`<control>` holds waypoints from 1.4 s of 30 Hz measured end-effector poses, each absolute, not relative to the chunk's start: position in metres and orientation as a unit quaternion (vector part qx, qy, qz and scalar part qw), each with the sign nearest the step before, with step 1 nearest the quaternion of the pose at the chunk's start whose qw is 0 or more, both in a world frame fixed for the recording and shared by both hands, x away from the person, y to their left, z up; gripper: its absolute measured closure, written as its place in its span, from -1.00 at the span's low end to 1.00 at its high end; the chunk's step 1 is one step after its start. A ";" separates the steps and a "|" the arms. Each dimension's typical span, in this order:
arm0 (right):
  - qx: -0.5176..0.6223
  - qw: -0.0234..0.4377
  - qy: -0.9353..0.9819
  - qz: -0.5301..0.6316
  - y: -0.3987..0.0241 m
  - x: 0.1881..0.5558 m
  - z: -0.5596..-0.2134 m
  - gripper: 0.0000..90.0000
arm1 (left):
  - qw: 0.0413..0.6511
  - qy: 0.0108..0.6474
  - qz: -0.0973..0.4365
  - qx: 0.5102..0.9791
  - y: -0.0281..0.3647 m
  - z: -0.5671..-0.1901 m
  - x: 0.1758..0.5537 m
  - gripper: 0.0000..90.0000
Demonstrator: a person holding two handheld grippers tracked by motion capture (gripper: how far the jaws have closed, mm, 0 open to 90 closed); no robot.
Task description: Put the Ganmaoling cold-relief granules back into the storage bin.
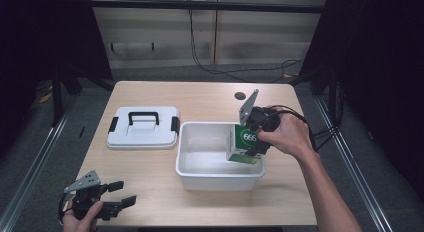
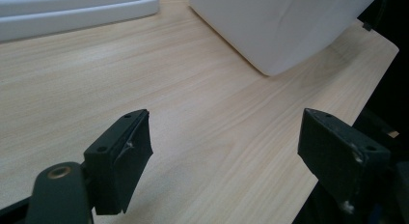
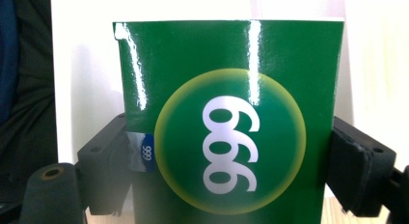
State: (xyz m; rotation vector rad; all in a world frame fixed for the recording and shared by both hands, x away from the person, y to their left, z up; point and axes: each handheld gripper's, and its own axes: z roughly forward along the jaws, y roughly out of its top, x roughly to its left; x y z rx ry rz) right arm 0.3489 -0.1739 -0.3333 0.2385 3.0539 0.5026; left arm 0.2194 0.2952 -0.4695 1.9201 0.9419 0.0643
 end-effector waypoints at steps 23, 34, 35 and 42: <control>0.051 -0.018 0.996 0.073 -0.150 0.361 -0.361 -0.66 | 0.481 0.387 0.026 0.786 0.295 -0.469 0.219 -0.57; 0.049 -0.023 0.997 0.053 -0.144 0.364 -0.373 -0.66 | 0.482 0.387 0.027 0.786 0.296 -0.469 0.219 -0.57; 0.046 -0.020 0.997 0.052 -0.143 0.365 -0.374 -0.66 | 0.482 0.387 0.027 0.786 0.296 -0.469 0.219 -0.57; 0.046 -0.020 0.998 0.037 -0.139 0.367 -0.384 -0.67 | 0.482 0.387 0.027 0.786 0.296 -0.469 0.219 -0.57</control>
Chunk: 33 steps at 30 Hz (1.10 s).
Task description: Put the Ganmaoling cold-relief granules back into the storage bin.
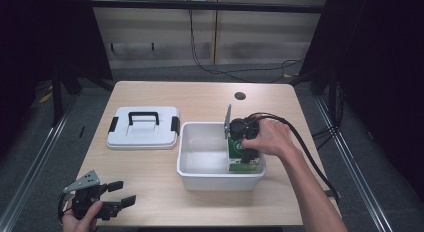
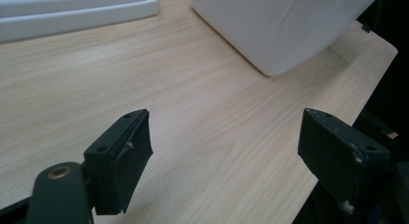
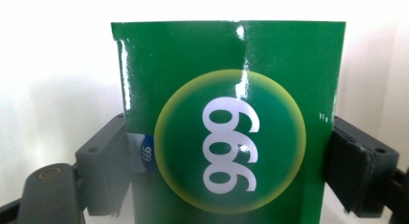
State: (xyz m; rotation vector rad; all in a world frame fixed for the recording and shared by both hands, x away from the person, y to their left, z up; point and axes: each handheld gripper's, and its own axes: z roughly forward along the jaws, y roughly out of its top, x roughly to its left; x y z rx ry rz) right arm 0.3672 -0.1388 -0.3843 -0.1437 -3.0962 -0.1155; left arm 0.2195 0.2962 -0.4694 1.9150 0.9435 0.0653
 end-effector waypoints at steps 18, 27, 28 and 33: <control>-0.050 0.037 -0.998 -0.014 -0.136 0.367 -0.406 -0.68 | 0.482 0.387 0.027 0.786 0.296 -0.469 0.219 -0.57; -0.055 0.037 -0.998 0.000 -0.132 0.369 -0.413 -0.68 | 0.481 0.386 0.027 0.787 0.296 -0.469 0.220 -0.57; -0.057 0.037 -0.998 0.001 -0.132 0.369 -0.414 -0.68 | 0.482 0.386 0.027 0.786 0.296 -0.469 0.219 -0.57; -0.059 0.034 -0.998 0.004 -0.131 0.368 -0.416 -0.69 | 0.482 0.386 0.027 0.786 0.296 -0.469 0.219 -0.57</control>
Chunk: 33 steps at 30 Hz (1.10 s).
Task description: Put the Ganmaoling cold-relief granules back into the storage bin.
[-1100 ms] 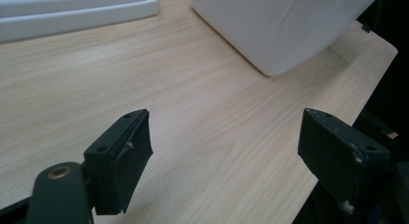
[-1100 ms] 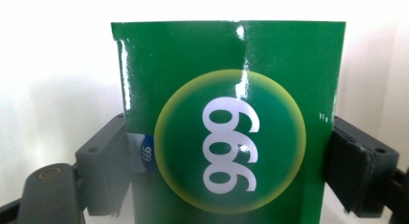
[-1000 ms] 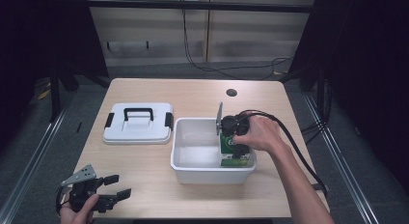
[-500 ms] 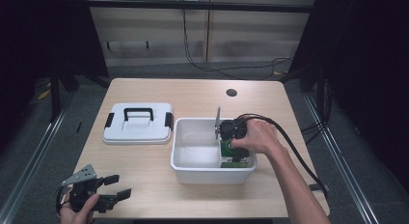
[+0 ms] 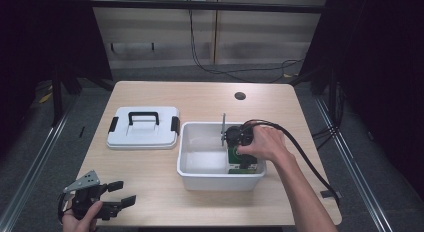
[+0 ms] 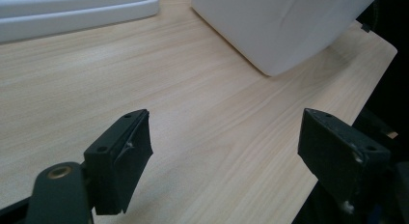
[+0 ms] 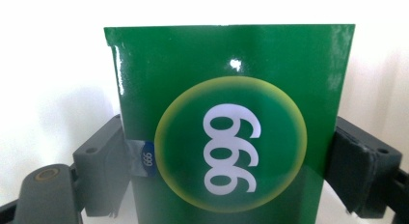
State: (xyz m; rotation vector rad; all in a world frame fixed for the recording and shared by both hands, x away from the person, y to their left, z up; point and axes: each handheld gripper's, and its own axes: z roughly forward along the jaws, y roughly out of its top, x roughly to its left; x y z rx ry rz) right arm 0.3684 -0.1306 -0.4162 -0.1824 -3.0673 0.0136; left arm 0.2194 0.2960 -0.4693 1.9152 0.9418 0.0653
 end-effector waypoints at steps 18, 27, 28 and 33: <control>-0.072 0.056 -0.996 0.008 -0.133 0.372 -0.420 -0.77 | 0.482 0.387 0.026 0.786 0.296 -0.469 0.219 -0.57; -0.073 0.044 -0.996 0.003 -0.135 0.370 -0.416 -0.76 | 0.482 0.387 0.027 0.786 0.296 -0.469 0.220 -0.57; -0.073 0.043 -0.996 0.003 -0.135 0.370 -0.416 -0.77 | 0.482 0.387 0.026 0.786 0.296 -0.469 0.219 -0.57; -0.076 0.038 -0.996 -0.003 -0.137 0.369 -0.412 -0.80 | 0.482 0.387 0.027 0.786 0.296 -0.469 0.219 -0.57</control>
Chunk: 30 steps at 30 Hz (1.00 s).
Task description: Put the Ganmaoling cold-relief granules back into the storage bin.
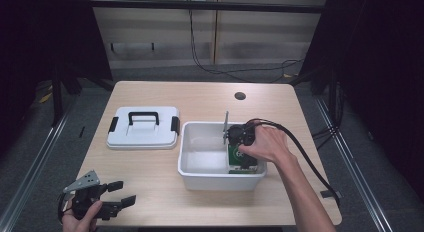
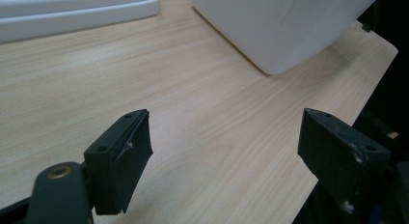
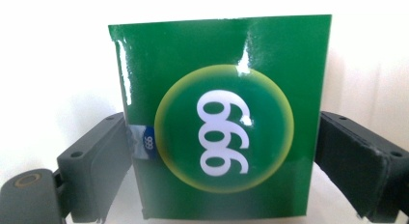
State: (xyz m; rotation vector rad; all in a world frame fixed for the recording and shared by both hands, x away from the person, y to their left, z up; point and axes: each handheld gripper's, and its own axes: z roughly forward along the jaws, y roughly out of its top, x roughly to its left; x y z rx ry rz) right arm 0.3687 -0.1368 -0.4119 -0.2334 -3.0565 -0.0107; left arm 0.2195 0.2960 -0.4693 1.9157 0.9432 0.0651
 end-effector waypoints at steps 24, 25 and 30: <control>-0.112 0.026 -0.982 -0.148 -0.169 0.357 -0.367 -0.73 | 0.481 0.387 0.028 0.787 0.296 -0.469 0.219 -0.57; -0.118 0.019 -0.980 -0.159 -0.173 0.356 -0.363 -0.73 | 0.481 0.387 0.028 0.786 0.296 -0.469 0.219 -0.57; -0.122 0.017 -0.973 -0.196 -0.181 0.353 -0.359 -0.72 | 0.479 0.385 0.027 0.788 0.296 -0.470 0.220 -0.57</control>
